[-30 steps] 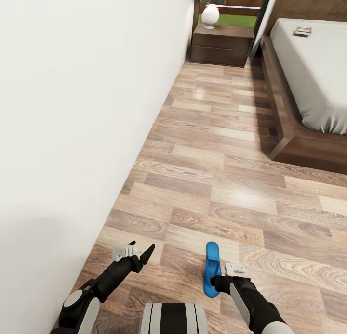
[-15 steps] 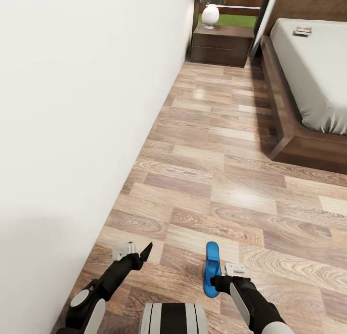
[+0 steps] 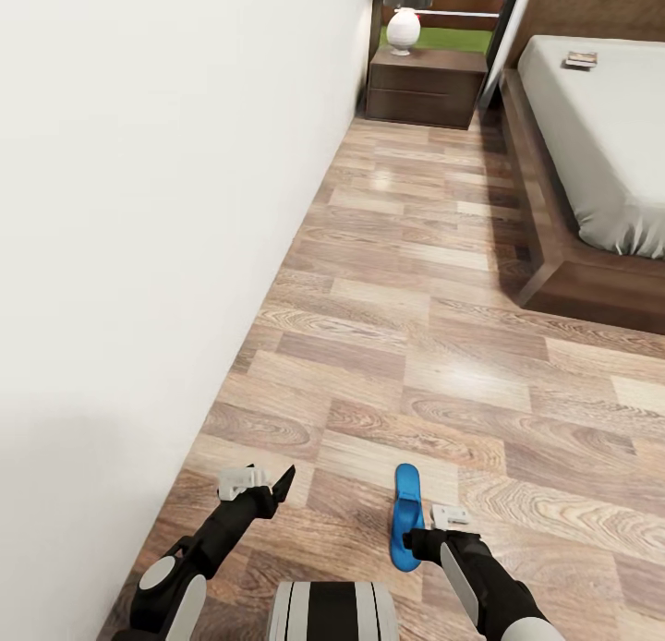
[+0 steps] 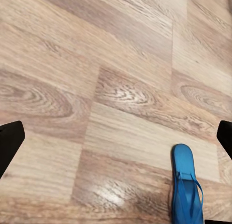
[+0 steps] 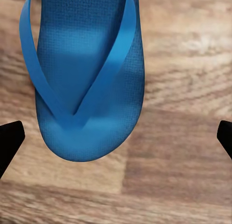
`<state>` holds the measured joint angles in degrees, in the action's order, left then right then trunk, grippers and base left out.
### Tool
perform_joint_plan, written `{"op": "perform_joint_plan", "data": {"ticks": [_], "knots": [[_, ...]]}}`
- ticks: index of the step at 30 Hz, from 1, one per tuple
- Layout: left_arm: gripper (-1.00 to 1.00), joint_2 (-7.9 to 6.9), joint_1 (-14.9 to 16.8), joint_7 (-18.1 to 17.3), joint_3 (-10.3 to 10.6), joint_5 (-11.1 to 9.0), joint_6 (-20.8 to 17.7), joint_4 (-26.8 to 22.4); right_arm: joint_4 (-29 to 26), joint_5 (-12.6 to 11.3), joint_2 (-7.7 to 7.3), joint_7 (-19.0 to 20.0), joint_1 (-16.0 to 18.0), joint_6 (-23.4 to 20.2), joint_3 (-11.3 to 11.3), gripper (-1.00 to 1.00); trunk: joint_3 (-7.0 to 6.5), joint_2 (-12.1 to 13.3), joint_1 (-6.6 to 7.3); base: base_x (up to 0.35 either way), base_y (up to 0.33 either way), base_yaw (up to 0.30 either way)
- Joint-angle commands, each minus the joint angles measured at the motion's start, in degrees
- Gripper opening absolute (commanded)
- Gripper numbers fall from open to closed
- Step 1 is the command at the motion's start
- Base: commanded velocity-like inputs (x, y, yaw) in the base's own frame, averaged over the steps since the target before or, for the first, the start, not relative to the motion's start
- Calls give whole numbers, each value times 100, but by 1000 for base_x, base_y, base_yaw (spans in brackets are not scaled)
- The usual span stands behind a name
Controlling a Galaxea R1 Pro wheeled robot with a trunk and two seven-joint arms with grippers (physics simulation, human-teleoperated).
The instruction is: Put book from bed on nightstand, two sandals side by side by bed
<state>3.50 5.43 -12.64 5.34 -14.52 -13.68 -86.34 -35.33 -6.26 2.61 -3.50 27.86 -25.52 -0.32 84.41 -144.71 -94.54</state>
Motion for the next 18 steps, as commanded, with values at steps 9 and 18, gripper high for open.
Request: {"op": "perform_joint_plan", "data": {"ticks": [9, 18], "knots": [[100, -26, 2, -149, -16, -88, -62, -18, -9, -60, 2, -37, 0, -25, -3, 100, 4, -1, 1, 0, 0, 0], [100, -26, 1, -807, -57, -119, -105, -418, -9, -60, 10, -37, 0, -27, -3, 100, 4, -1, 1, 0, 0, 0]]}}
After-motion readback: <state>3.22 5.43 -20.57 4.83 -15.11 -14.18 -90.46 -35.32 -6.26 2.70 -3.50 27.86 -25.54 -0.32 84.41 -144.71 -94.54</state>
